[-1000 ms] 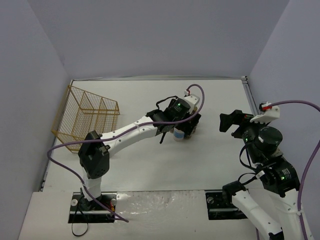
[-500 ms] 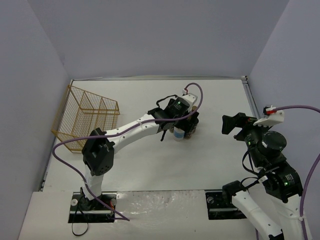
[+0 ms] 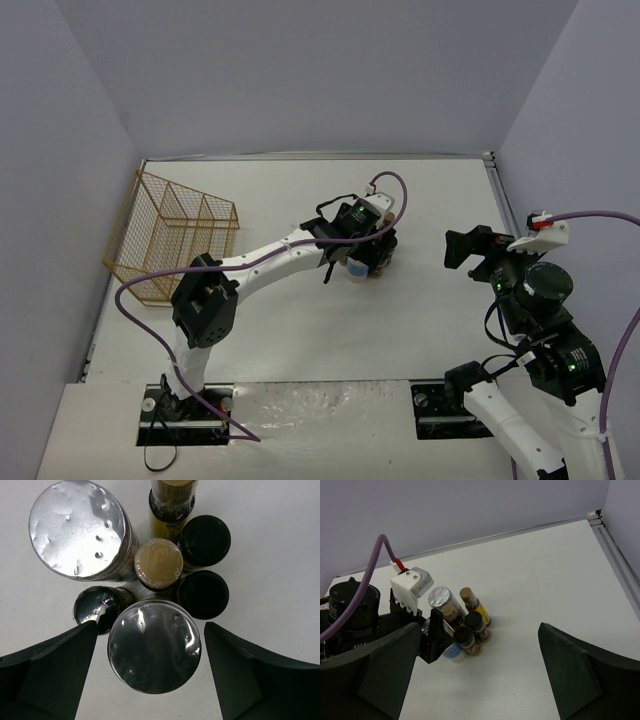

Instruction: Organize the condiment bottles

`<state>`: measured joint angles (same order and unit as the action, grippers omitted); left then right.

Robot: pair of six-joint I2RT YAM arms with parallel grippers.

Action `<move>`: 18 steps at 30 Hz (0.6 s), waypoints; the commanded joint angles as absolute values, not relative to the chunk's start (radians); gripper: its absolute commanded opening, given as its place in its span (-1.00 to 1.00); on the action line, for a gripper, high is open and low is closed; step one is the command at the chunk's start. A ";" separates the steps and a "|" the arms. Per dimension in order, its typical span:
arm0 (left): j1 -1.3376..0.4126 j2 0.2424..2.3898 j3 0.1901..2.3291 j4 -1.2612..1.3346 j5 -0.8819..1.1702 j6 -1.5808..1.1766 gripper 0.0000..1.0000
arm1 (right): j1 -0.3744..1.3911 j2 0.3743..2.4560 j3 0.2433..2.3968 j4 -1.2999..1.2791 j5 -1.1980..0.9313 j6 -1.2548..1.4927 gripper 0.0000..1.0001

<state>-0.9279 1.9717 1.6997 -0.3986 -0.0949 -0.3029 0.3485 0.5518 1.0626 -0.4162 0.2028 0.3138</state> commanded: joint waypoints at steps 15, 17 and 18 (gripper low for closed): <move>-0.943 1.835 1.743 -0.458 -0.121 -0.327 -0.52 | 0.356 0.531 1.043 -0.356 0.206 0.326 1.00; -0.943 1.798 1.734 -0.474 -0.122 -0.335 -0.69 | 0.356 0.527 1.041 -0.356 0.204 0.327 1.00; -0.943 1.785 1.732 -0.481 -0.119 -0.340 -0.76 | 0.356 0.525 1.040 -0.356 0.202 0.330 1.00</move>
<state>-0.9360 1.9471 1.6976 -0.4709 -0.1036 -0.3167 0.3485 0.5226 1.0437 -0.4164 0.2023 0.3172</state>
